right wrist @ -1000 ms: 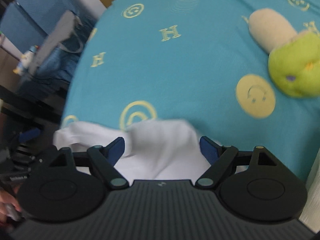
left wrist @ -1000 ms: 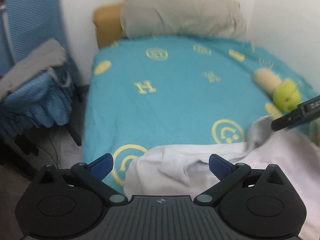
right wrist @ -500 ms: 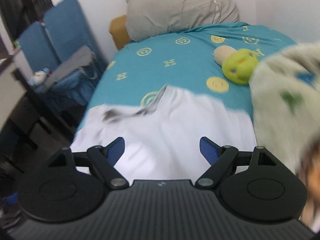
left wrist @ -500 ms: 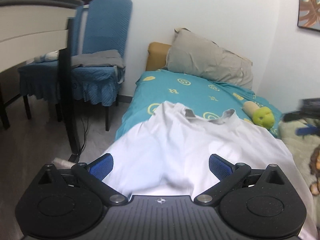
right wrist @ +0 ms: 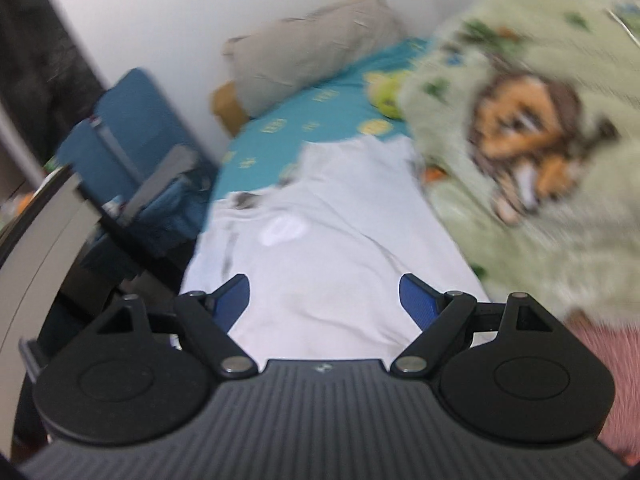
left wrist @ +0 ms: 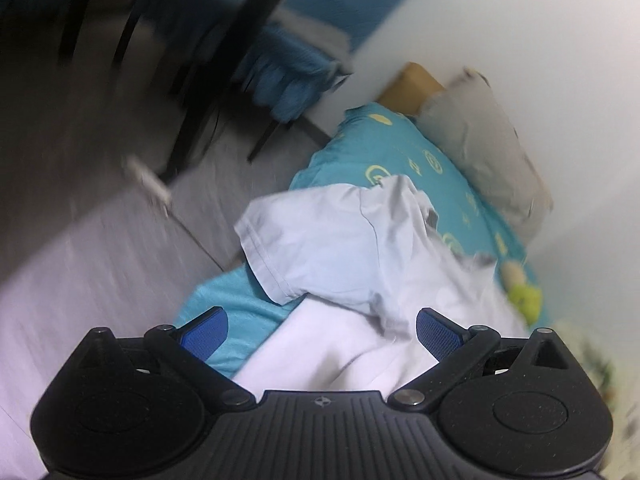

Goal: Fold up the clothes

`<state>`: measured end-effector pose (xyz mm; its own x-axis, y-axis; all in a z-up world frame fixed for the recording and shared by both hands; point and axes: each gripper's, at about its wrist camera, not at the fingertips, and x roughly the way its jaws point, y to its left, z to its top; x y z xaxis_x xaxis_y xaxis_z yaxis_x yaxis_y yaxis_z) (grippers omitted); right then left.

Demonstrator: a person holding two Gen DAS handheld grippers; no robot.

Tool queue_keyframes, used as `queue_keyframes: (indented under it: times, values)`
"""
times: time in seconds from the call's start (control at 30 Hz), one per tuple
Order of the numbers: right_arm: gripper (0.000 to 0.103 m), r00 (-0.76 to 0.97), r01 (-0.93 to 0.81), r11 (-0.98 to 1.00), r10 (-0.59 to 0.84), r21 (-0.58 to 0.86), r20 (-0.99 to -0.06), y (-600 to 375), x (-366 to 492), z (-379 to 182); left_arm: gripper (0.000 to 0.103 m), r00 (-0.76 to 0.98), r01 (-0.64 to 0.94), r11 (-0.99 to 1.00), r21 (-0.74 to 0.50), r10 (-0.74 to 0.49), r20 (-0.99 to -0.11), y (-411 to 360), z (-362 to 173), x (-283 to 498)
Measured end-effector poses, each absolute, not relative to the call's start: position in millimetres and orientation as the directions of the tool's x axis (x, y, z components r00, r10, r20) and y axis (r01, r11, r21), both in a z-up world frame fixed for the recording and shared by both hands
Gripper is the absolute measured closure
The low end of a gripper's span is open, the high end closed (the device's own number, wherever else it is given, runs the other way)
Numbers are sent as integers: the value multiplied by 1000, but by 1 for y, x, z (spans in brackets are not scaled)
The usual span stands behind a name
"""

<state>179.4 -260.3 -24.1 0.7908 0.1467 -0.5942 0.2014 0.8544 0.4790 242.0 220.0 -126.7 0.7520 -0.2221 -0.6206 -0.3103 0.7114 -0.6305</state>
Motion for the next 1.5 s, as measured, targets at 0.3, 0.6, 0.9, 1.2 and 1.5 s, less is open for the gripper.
queue_keyframes:
  times: [0.3,0.6,0.9,1.2,1.5]
  values:
    - [20,750,279,797,168,536,-640,-276,210,-61,13,751,-407,555,-725,-249,-612,233,-180,299]
    - [20,718,339,768,162,544,-677,-286,238,-84,93,771,-361,665,-653,-181,-611,224,-181,337]
    - [20,720,345,783,133,518,-681,-283,237,-80,100,881,-250,825,-507,-24,-473,241,-96,368]
    - [20,738,332,845,44,419,-673,-277,242,-71,87,731,-428,897,-110,273,-625,226,-116,438]
    - [20,771,254,907,20,337,-636,-259,244,-59,28,788,-266,956,-122,143,-599,178,-95,375]
